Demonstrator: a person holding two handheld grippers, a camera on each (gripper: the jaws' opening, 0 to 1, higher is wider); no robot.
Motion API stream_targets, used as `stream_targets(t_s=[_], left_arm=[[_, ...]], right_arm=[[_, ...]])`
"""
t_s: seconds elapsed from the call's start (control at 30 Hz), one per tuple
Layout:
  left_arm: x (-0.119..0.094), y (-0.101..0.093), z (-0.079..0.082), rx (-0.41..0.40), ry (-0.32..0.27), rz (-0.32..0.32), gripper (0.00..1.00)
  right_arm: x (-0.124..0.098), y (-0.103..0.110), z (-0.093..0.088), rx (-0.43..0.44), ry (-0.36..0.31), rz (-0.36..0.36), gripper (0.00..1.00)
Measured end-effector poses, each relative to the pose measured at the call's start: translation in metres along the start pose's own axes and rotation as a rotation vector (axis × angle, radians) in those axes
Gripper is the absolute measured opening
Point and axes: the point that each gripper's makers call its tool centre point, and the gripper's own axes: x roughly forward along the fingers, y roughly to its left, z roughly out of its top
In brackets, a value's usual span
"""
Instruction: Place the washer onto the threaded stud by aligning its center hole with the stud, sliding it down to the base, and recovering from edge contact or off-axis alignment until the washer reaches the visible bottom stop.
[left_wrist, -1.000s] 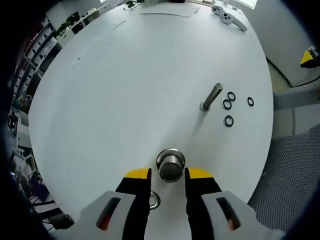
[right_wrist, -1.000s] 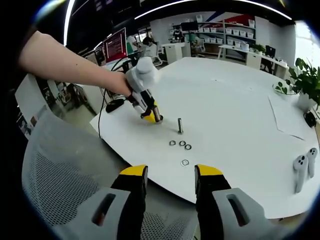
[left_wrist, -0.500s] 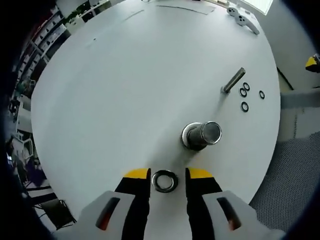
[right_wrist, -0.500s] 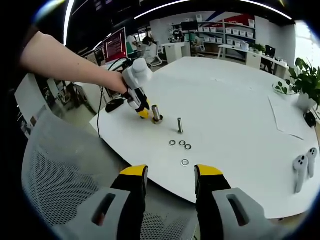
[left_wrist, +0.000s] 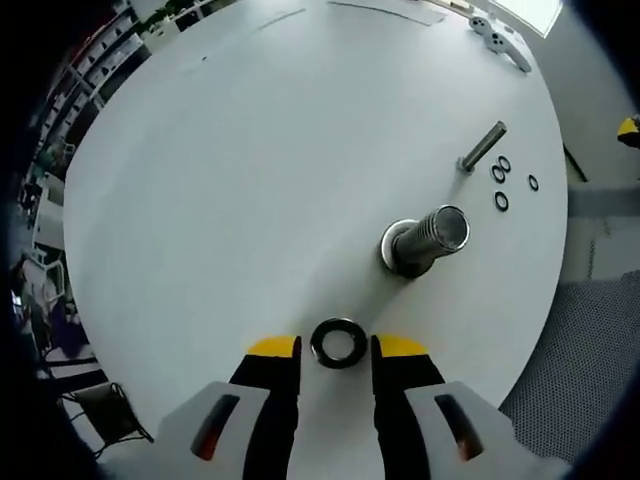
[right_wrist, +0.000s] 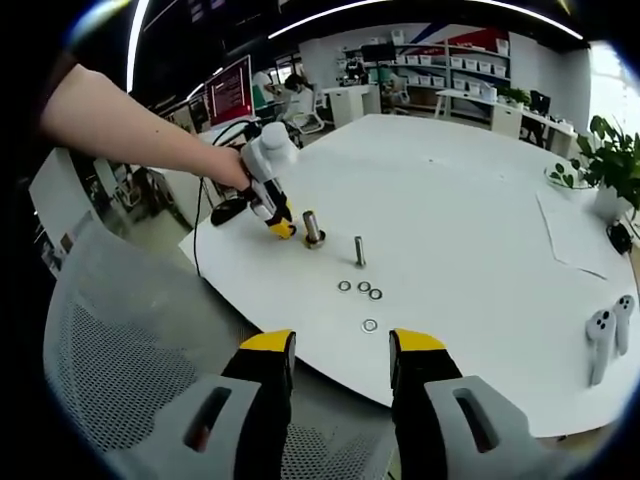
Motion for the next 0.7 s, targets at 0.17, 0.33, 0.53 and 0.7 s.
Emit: stream_targets(t_s=[0.17, 0.33, 0.53, 0.7], left_arm=[[0.0036, -0.0005, -0.0014, -0.002, 0.009, -0.004, 0.26], [0.0038, -0.0008, -0.0012, -0.005, 0.007, -0.009, 0.25], [0.0046, 0.0, -0.0015, -0.021, -0.005, -0.008, 0.25], [0.0036, -0.0001, -0.0015, -0.049, -0.016, -0.008, 0.21]], right_arm=[[0.0, -0.0004, 0.0003, 0.001, -0.002, -0.002, 0.4], [-0.0002, -0.0009, 0.0006, 0.003, -0.004, -0.004, 0.4], [-0.0004, -0.0016, 0.0018, 0.009, -0.011, -0.006, 0.4], [-0.0003, -0.0014, 0.0019, 0.007, -0.011, -0.005, 0.4]])
